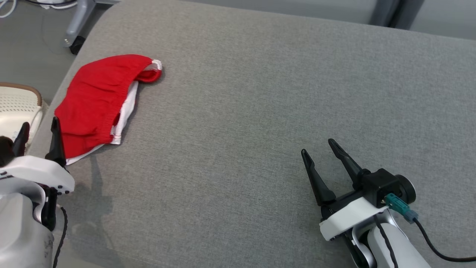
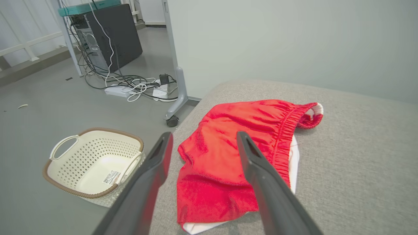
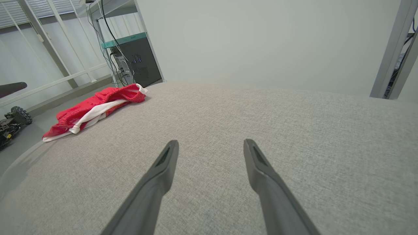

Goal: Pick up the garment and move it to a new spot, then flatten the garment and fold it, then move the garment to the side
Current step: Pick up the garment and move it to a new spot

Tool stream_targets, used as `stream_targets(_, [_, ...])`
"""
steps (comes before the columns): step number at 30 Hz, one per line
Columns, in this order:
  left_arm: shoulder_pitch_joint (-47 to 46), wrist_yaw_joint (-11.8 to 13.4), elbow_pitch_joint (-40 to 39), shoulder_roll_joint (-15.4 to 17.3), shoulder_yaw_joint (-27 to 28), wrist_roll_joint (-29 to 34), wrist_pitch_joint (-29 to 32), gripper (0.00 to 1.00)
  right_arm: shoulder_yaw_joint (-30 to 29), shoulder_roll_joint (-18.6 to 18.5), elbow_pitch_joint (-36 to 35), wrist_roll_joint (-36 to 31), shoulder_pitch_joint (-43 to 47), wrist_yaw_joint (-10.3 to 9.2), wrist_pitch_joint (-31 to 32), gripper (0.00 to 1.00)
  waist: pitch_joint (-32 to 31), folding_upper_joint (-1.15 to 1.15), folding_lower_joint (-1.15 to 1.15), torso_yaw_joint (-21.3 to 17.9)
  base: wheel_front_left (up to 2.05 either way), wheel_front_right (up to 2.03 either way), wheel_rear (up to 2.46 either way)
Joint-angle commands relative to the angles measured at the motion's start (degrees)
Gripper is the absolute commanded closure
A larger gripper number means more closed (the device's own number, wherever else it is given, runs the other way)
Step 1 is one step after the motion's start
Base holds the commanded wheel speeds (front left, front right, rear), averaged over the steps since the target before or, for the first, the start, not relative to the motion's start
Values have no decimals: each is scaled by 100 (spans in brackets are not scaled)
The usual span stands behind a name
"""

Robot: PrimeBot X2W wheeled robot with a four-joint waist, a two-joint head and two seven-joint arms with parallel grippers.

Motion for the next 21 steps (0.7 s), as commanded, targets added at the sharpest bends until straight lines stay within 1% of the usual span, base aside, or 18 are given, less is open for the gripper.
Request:
stream_targets(1, [-359, -31, 326, 156, -119, -108, 50, 0, 19, -42, -94, -70, -105, 0, -26, 0, 332, 0, 0, -311, 0, 0, 0])
stream_targets(7, [-1035, -23, 1120, 554, -517, -487, 394, 0, 33, -40, -361, -194, -242, 0, 60, 0, 676, 0, 0, -626, 0, 0, 0])
stream_targets(8, [-1035, -23, 1120, 554, -517, -487, 394, 0, 33, -40, -361, -194, -242, 0, 60, 0, 676, 0, 0, -626, 0, 0, 0])
stream_targets(12, [-1306, -24, 1547, 763, -750, -747, 756, 0, 43, -40, -659, -228, -283, 0, 134, 0, 838, 0, 0, -810, 0, 0, 0])
stream_targets(17, [-1340, -25, 1932, 872, -1000, -1102, 1257, 0, 8, -40, -954, -105, -256, 0, 109, 0, 861, 0, 0, -989, 0, 0, 0])
stream_targets(18, [-1325, -25, 1989, 894, -1022, -1170, 1309, 20, -4, -40, -978, -103, -241, 0, 98, 0, 843, 0, 0, -1010, 0, 0, 0])
stream_targets(19, [-1306, -25, 2035, 914, -1060, -1196, 1358, 83, -4, -38, -991, -101, -222, 0, 88, 0, 818, 0, 0, -1032, 0, 0, 0])
stream_targets(20, [-1280, -25, 2087, 888, -1109, -1243, 1435, 100, -24, -37, -986, -64, -194, 0, 82, 0, 790, 0, 0, -1049, 0, 0, 0])
stream_targets(21, [-1271, -25, 2085, 866, -1138, -1305, 1439, 100, -42, -37, -976, -61, -178, 0, 71, 0, 760, 0, 0, -1062, 0, 0, 0])
